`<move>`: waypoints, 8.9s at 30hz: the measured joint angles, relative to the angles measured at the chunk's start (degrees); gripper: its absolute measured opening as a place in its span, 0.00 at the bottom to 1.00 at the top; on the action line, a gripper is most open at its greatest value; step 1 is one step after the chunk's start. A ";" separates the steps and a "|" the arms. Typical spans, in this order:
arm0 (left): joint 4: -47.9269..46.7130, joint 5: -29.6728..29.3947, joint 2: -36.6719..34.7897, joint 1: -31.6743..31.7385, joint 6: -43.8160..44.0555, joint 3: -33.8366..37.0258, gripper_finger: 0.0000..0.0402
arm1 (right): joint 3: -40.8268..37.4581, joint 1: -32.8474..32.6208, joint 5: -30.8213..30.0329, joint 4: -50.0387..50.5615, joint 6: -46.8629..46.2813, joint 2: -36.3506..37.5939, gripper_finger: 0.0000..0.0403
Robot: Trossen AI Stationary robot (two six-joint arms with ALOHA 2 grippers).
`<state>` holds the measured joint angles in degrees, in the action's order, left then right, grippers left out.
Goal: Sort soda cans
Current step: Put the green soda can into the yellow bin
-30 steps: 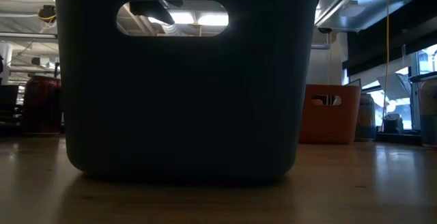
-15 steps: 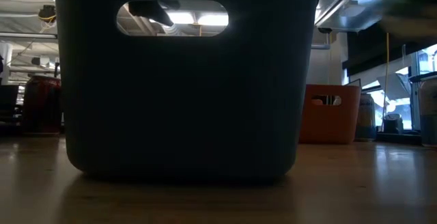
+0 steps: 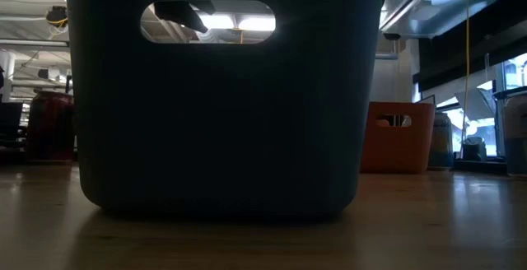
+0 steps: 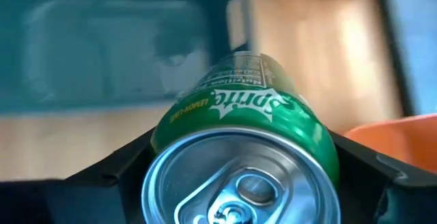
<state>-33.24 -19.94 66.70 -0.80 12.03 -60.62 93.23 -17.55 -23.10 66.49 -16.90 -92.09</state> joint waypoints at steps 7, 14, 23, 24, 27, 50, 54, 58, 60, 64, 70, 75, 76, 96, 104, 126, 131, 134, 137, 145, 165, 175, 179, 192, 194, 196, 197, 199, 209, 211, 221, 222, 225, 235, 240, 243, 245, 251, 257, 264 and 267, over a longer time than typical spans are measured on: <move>-3.10 -3.70 -1.12 0.09 1.54 0.00 0.86 | 0.00 13.27 0.26 -11.34 13.45 0.00 0.77; -3.93 -4.29 -1.34 0.96 2.16 0.00 0.86 | -1.97 24.92 8.11 -26.21 21.44 0.00 0.77; -4.56 -6.28 -1.34 5.59 4.22 0.00 0.86 | -4.96 32.29 20.23 -38.13 24.19 -3.40 0.77; -4.30 -6.32 -1.35 5.98 4.25 0.00 0.86 | -4.96 32.43 20.32 -38.43 24.96 -3.89 0.77; -4.55 -6.29 -1.36 6.84 4.85 0.00 0.86 | -4.96 33.73 20.13 -38.24 27.61 -5.82 0.77; -5.08 -6.19 -1.25 6.78 7.03 0.20 0.86 | -4.96 43.12 25.28 -24.84 27.21 -17.56 0.76; -5.08 -6.19 -1.25 6.78 6.89 0.20 0.86 | -4.96 43.12 25.74 -24.71 26.77 -20.03 0.76; -5.08 -6.19 -1.25 6.78 5.96 0.20 0.86 | -4.73 43.12 28.63 -25.68 26.36 -20.93 0.76; -5.08 -6.19 -1.25 6.78 5.93 0.20 0.86 | -4.73 43.12 29.23 -26.22 26.27 -21.02 0.76; -5.08 -6.19 -1.25 6.78 5.95 0.20 0.86 | -4.81 43.09 29.37 -28.07 26.18 -21.25 0.86; -5.08 -6.19 -1.25 6.78 5.95 0.20 0.86 | -4.87 43.09 30.30 -29.67 26.18 -21.31 0.93; -5.09 -6.19 -1.25 6.78 5.97 0.22 0.86 | -4.90 43.09 30.31 -31.46 26.19 -21.31 0.85; -5.08 -6.19 -1.25 6.80 5.97 0.22 0.86 | -4.90 43.09 30.32 -31.34 26.28 -21.31 0.84; 13.10 2.26 7.67 11.50 2.63 0.26 0.86 | -6.37 43.03 30.50 -12.37 27.84 6.06 0.82; 19.36 12.56 14.73 18.44 4.49 -3.16 0.86 | -24.55 43.07 30.27 -35.10 27.71 20.47 0.82; 9.23 18.84 38.47 26.08 1.93 -19.21 0.86 | -44.07 43.03 30.25 -59.29 22.17 24.47 0.82; 12.17 17.29 39.47 26.10 0.18 -19.21 0.86 | -44.28 43.07 30.24 -60.02 21.51 24.48 0.82; 12.65 17.13 40.72 26.40 -0.21 -19.23 0.86 | -44.28 43.05 30.23 -60.67 21.44 24.48 0.82; 12.97 17.18 42.16 26.40 -0.17 -19.23 0.86 | -44.28 43.05 30.24 -60.69 21.44 24.48 0.82; 13.83 16.76 43.01 26.27 -0.17 -19.19 0.78 | -44.28 43.05 30.24 -60.56 21.22 24.48 0.82; 9.17 14.49 30.51 23.44 -0.98 -19.10 0.75 | -44.28 43.05 30.24 -60.32 20.13 24.48 0.82; -4.06 0.86 18.53 24.93 -2.62 -18.46 0.76 | -44.28 43.05 30.24 -60.08 20.15 24.48 0.82; -3.56 -0.02 15.32 27.32 -1.41 -13.47 0.76 | -44.28 43.05 30.24 -59.82 20.15 24.45 0.82; 4.97 1.14 14.07 30.15 1.85 -3.69 0.76 | -44.26 43.05 30.23 -59.86 19.98 24.28 0.82; 6.50 1.06 14.07 30.49 2.56 -2.17 0.76 | -44.26 43.05 30.22 -59.88 19.95 24.28 0.82; 8.35 0.85 14.07 30.87 3.08 -0.32 0.76 | -44.26 43.05 30.24 -59.86 19.95 24.28 0.82; 9.51 0.85 14.08 31.10 3.60 0.65 0.76 | -44.26 43.05 30.22 -59.86 19.95 24.28 0.82; 11.09 0.96 14.09 31.77 4.33 2.14 0.76 | -44.26 43.05 30.23 -59.86 19.97 24.28 0.82; 21.09 1.08 14.28 33.24 6.93 10.33 0.76 | -44.26 43.04 30.22 -59.97 19.95 20.93 0.82; 22.11 1.09 14.31 33.20 7.11 11.39 0.76 | -44.26 43.05 30.22 -60.05 19.93 19.83 0.82; 26.77 0.86 14.14 33.48 6.80 14.88 0.76 | -44.26 43.05 30.22 -60.90 19.73 17.79 0.82; 27.07 0.87 14.14 33.48 6.74 15.00 0.76 | -44.26 43.05 30.22 -61.06 19.71 17.79 0.82; 27.51 0.90 14.16 33.46 5.75 15.10 0.76 | -44.26 43.05 30.21 -61.57 19.71 17.79 0.82; 28.42 0.93 14.29 33.44 3.72 15.21 0.76 | -44.26 43.04 30.22 -62.20 19.71 17.79 0.82; 28.37 0.57 14.31 33.44 1.44 15.28 0.76 | -44.26 43.03 30.22 -62.18 19.71 17.79 0.82; 28.36 0.40 14.33 33.44 0.98 15.28 0.76 | -44.26 43.04 30.22 -62.15 19.71 17.79 0.82; 28.38 0.34 14.33 33.46 1.00 15.28 0.76 | -44.26 43.03 30.22 -62.16 19.71 17.79 0.82; 29.74 0.18 15.70 33.44 -1.04 15.26 0.76 | -44.26 43.03 30.22 -62.15 19.71 17.79 0.82; 31.97 -0.13 17.78 33.48 -0.47 15.05 0.76 | -44.26 43.04 30.22 -62.15 19.71 17.79 0.82; 31.94 -0.17 17.94 33.52 0.98 15.06 0.77 | -44.26 43.03 30.22 -62.07 19.71 17.79 0.82; 31.22 -0.36 17.94 33.53 1.84 15.06 0.82 | -44.26 43.05 30.22 -62.01 19.73 17.79 0.82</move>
<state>-2.03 -20.30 84.64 32.73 13.86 -45.56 48.97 25.50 7.11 4.48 2.83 -74.30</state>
